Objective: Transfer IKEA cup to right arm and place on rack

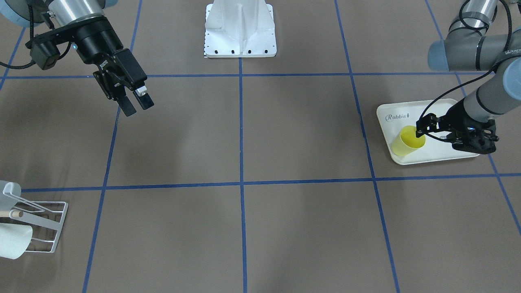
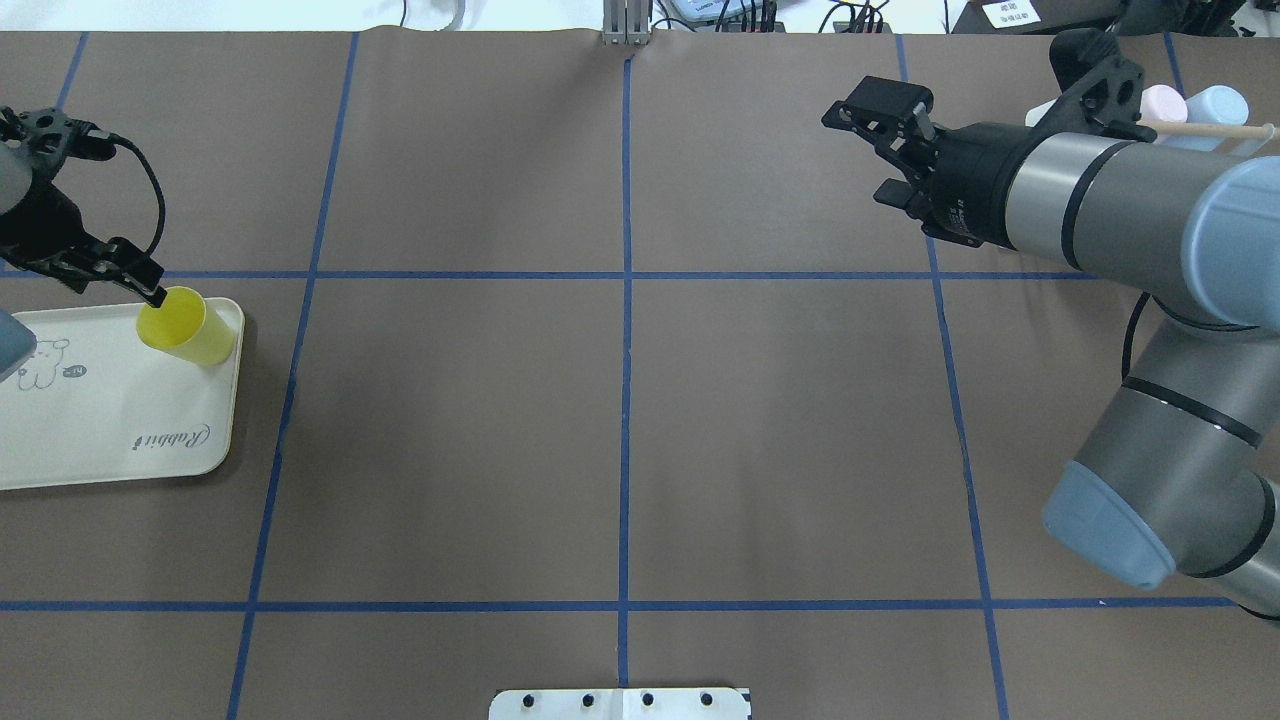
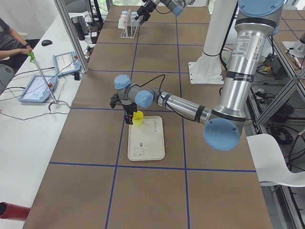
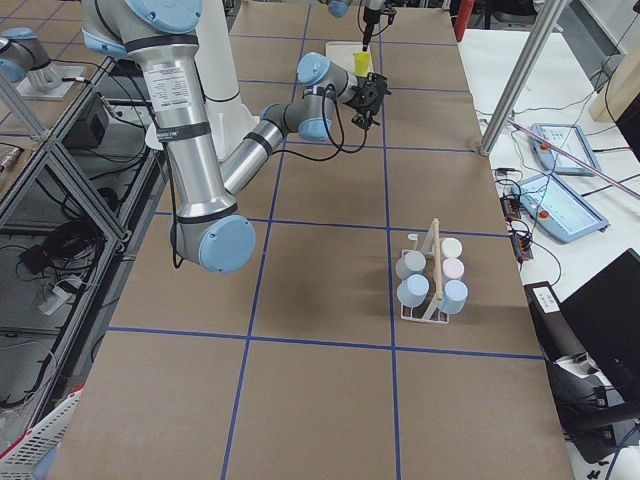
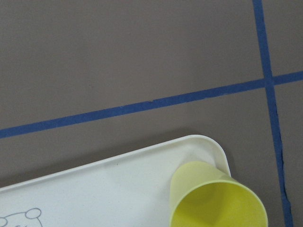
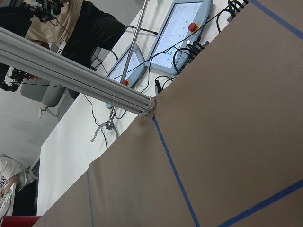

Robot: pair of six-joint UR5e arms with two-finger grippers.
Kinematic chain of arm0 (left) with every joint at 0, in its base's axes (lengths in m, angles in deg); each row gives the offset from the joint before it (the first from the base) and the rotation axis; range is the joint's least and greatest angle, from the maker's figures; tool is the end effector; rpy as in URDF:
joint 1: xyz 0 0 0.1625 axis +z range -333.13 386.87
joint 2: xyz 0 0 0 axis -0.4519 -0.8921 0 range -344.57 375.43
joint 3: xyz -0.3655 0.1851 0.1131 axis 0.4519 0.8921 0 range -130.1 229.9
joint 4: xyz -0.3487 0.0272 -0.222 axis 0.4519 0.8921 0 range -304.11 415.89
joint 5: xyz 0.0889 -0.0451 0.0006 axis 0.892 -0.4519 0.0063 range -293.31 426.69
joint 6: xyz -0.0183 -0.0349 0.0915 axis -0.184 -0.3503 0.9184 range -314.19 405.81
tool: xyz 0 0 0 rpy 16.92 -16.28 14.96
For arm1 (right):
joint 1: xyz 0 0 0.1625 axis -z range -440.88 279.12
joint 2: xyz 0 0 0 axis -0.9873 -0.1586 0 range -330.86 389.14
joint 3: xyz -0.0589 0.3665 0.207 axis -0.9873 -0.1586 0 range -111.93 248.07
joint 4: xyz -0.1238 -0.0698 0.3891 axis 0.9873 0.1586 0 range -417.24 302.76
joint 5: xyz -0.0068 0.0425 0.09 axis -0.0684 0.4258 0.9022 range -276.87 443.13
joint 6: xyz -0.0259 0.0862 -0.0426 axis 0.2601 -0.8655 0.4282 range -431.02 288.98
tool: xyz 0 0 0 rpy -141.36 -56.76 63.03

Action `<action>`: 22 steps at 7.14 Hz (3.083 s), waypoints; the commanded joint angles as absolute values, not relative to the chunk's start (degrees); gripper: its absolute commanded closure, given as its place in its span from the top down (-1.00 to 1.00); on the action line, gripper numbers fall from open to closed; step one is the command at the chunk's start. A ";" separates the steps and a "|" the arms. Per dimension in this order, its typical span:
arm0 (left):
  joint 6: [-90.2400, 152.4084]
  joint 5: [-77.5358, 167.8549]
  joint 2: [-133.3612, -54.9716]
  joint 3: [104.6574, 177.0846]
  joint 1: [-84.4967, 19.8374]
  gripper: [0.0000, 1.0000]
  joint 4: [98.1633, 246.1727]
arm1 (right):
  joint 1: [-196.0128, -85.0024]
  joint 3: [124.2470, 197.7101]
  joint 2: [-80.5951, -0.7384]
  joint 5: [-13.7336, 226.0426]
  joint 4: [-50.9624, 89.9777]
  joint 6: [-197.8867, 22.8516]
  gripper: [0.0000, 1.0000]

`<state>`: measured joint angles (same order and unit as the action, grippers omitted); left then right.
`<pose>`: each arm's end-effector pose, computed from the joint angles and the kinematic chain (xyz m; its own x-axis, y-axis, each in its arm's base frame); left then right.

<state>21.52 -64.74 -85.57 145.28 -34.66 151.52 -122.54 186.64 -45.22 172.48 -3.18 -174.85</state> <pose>0.2162 -0.5401 0.5010 0.6748 0.1892 -0.7134 -0.1804 0.9795 0.0892 -0.2923 -0.4401 0.2171 -0.0368 0.2872 0.9572 -0.6843 0.6908 -0.2336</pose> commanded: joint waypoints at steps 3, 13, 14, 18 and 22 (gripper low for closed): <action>21.38 -64.53 -86.26 143.86 -32.29 0.65 151.60 | -122.54 186.46 -45.30 172.52 -3.19 -174.64 0.99; 21.21 -64.88 -86.00 146.03 -34.81 -1.00 151.17 | -122.54 185.93 -45.13 172.52 -3.27 -174.46 0.99; 21.21 -64.88 -85.91 147.62 -38.66 -1.00 148.64 | -122.45 185.85 -45.13 172.43 -4.32 -174.46 0.99; -11.93 -64.62 -95.91 151.68 -39.33 -1.00 150.50 | -122.01 183.13 -45.13 172.43 -9.58 -175.16 0.99; -43.78 -58.96 -96.02 147.20 -32.31 -1.00 181.87 | -118.33 178.39 -41.21 171.64 -16.28 -183.31 0.99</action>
<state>-35.95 -62.89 -95.92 148.45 -34.57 173.92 -119.67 180.29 -43.82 172.00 -15.39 -180.79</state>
